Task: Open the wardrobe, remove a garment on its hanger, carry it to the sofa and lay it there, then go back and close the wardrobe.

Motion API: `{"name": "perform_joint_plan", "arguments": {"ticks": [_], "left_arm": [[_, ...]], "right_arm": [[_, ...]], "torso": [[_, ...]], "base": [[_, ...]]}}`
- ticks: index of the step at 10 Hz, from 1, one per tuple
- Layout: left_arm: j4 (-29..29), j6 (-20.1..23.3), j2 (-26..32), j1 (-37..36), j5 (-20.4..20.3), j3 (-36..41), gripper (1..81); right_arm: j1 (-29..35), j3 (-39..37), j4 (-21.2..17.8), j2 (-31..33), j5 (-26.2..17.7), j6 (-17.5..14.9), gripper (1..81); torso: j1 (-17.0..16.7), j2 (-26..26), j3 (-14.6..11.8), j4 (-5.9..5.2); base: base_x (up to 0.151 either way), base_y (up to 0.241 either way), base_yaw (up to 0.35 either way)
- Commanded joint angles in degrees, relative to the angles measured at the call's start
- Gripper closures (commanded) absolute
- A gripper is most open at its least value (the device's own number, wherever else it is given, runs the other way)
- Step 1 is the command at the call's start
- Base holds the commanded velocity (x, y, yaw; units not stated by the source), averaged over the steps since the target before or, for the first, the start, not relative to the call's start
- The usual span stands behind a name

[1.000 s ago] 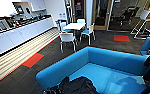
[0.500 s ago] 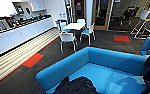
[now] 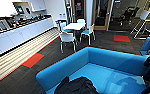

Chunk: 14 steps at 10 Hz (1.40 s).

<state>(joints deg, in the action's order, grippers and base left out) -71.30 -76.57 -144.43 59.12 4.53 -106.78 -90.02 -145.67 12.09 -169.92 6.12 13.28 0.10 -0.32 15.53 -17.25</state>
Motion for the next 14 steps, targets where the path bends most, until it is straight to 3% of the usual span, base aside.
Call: {"name": "perform_joint_plan", "arguments": {"ticks": [1, 3, 4, 5, 7, 10, 11, 12, 14], "left_arm": [[-9.9, 0.1, 3.6, 5.6, -5.0, -0.8, 1.0], [-10.1, 0.1, 2.6, 10.7, -12.2, -8.1, 1.0], [-10.0, 0.0, 1.3, 12.9, -14.6, -11.7, 1.0], [-10.1, 0.1, -0.7, 14.8, -17.6, -15.9, 1.0], [-10.1, 0.1, -3.8, 18.3, -24.3, -23.8, 1.0], [-10.1, 0.0, -9.7, 20.7, -29.8, -35.8, 1.0], [-10.2, 0.1, -11.4, 21.1, -31.9, -38.5, 1.0], [-10.1, 0.0, -12.5, 21.2, -32.3, -39.8, 1.0], [-9.9, 0.0, -14.4, 21.4, -32.2, -41.0, 1.0]], "right_arm": [[0.8, 0.1, 0.1, -1.2, -2.1, 0.1, 1.0], [0.8, -0.7, 0.0, -1.3, -2.1, 0.2, 1.0], [0.8, -0.8, 0.0, -1.4, -1.9, 0.2, 1.0], [0.8, -1.0, 0.0, -1.3, -1.3, 0.2, 1.0], [0.9, -1.2, 0.0, -1.4, -1.3, 0.2, 1.0], [1.1, -1.2, 0.2, -1.4, -1.4, 0.1, 1.0], [1.0, -1.2, 0.3, -1.4, -1.4, 0.1, 1.0], [1.0, -1.2, 0.3, -1.4, -1.4, 0.1, 1.0], [1.0, -1.3, 0.2, -1.5, -1.4, 0.1, 1.0]], "torso": [[0.0, 0.0, -3.6, 0.00], [0.0, 0.0, -2.1, 0.00], [-0.1, -0.1, -2.7, 0.00], [-0.1, -0.1, -3.1, 2.73], [-0.1, -0.1, -4.8, 5.71], [-0.1, -0.1, -6.9, 10.75], [-0.1, -0.2, -7.5, 10.21], [-0.1, -0.2, -5.9, 9.37], [-0.1, -0.2, -6.2, 9.99]], "base": [[0.000, 0.000, 0.000], [0.000, 0.000, 0.000], [0.000, 0.000, 0.000], [0.000, 0.000, 0.000], [0.000, 0.000, 0.000], [0.000, 0.000, 0.000], [0.000, 0.000, 0.000], [0.000, 0.000, 0.000], [0.000, 0.000, 0.000]]}}
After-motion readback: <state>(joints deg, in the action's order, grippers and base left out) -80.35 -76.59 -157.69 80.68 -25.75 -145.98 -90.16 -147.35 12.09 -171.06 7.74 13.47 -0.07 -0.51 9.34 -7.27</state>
